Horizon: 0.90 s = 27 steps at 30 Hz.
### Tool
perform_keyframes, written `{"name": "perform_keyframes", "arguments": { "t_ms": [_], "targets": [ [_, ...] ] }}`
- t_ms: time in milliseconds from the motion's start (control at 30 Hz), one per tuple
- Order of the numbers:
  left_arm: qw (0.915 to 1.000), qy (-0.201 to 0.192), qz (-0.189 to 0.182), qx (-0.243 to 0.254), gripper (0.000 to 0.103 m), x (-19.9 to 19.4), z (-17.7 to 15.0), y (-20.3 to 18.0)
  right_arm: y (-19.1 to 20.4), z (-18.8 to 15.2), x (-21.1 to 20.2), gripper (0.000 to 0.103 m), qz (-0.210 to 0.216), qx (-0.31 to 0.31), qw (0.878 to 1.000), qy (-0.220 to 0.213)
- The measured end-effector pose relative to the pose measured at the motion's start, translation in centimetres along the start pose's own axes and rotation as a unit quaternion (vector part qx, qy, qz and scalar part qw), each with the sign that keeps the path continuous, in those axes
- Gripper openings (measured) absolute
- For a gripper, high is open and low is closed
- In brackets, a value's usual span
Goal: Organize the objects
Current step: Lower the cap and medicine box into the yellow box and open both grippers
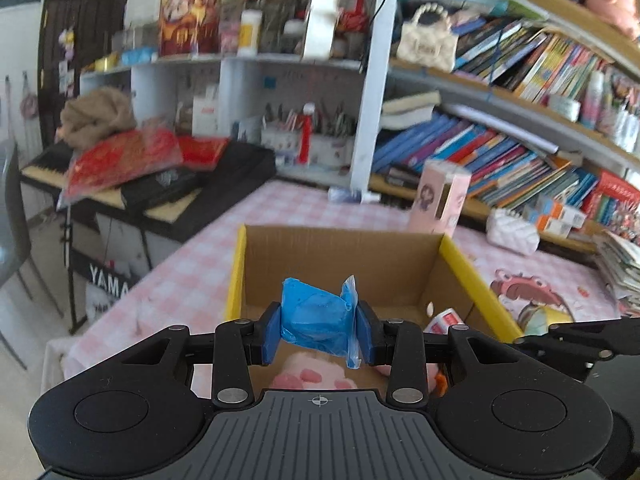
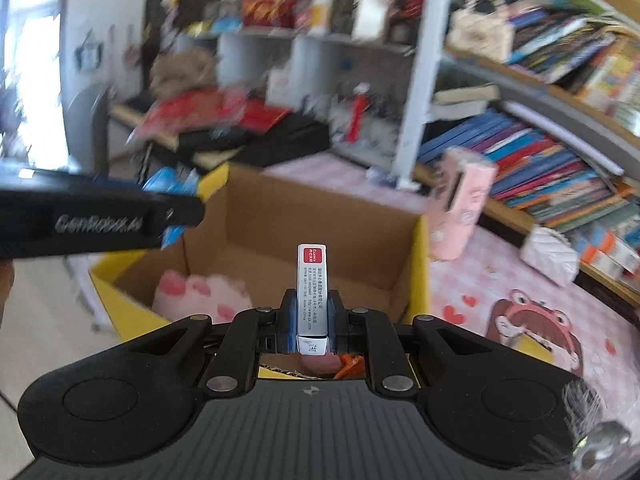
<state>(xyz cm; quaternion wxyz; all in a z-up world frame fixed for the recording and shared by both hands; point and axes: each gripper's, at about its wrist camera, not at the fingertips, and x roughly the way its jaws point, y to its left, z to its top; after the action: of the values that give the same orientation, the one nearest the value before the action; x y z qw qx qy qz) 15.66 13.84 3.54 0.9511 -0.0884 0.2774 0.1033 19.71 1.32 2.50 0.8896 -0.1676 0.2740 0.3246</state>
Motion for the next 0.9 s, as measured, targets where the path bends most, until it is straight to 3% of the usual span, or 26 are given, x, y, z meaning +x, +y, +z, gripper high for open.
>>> {"name": "perform_keyframes", "arguments": {
  "t_ms": [600,900],
  "targets": [
    [0.9938,0.109,0.010,-0.015,0.037,7.2,0.0,-1.4,-1.7,0.5,7.6,0.014,0.077,-0.054,0.991,0.093],
    [0.9896,0.143,0.015,0.012,0.038,9.3,-0.6,-2.7,-2.5,0.6,9.0,0.014,0.116,-0.050,0.983,0.131]
  ]
}}
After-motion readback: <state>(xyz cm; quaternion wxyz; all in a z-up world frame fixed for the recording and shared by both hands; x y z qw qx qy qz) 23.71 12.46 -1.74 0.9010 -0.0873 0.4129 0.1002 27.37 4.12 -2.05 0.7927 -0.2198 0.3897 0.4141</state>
